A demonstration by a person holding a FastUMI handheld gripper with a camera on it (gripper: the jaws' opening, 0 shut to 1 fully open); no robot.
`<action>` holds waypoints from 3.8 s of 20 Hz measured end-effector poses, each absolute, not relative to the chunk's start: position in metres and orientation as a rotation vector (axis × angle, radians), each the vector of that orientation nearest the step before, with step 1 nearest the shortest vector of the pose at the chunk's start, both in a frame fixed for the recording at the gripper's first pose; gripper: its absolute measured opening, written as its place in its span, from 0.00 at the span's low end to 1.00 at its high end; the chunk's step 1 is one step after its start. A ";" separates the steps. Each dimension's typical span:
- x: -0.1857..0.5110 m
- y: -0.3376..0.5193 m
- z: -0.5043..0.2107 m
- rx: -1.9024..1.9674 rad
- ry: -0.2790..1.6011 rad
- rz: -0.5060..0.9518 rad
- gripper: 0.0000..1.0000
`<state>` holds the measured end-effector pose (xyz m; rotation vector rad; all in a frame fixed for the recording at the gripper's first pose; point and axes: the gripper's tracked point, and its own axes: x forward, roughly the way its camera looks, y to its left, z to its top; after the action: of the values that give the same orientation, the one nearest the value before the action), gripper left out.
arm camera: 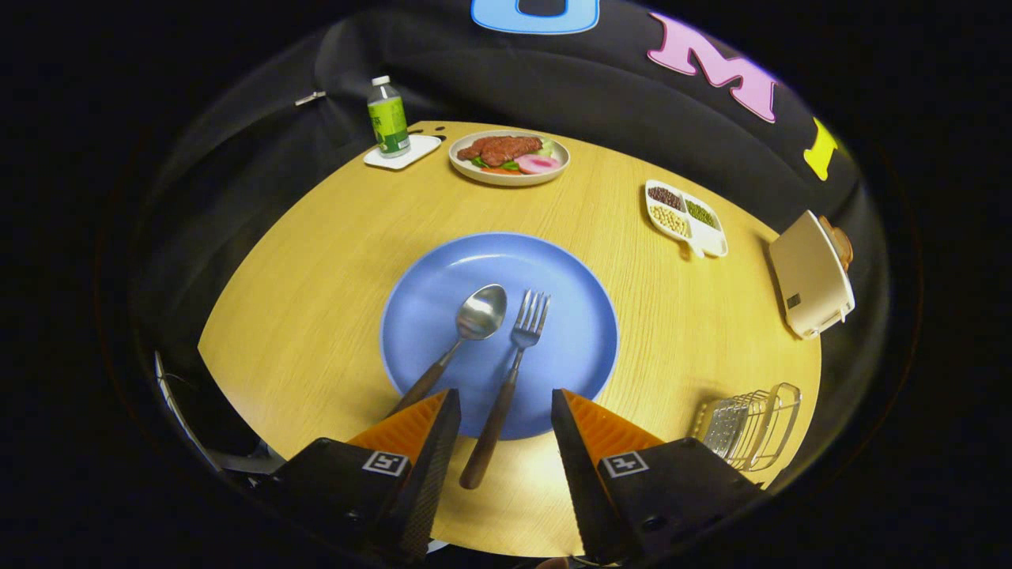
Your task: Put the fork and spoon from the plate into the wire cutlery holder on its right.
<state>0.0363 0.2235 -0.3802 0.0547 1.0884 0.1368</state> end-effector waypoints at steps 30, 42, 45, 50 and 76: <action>-0.007 0.069 -0.266 0.184 1.195 0.111 0.08; -0.090 -0.035 -0.311 0.060 1.639 0.144 0.08; -0.092 -0.040 -0.327 0.047 1.742 0.167 0.08; -0.077 -0.040 -0.346 0.038 1.852 0.177 0.09; -0.001 0.004 -0.298 0.210 1.470 0.164 0.23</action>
<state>-0.0014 0.0042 -0.2983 0.2099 1.4703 0.1642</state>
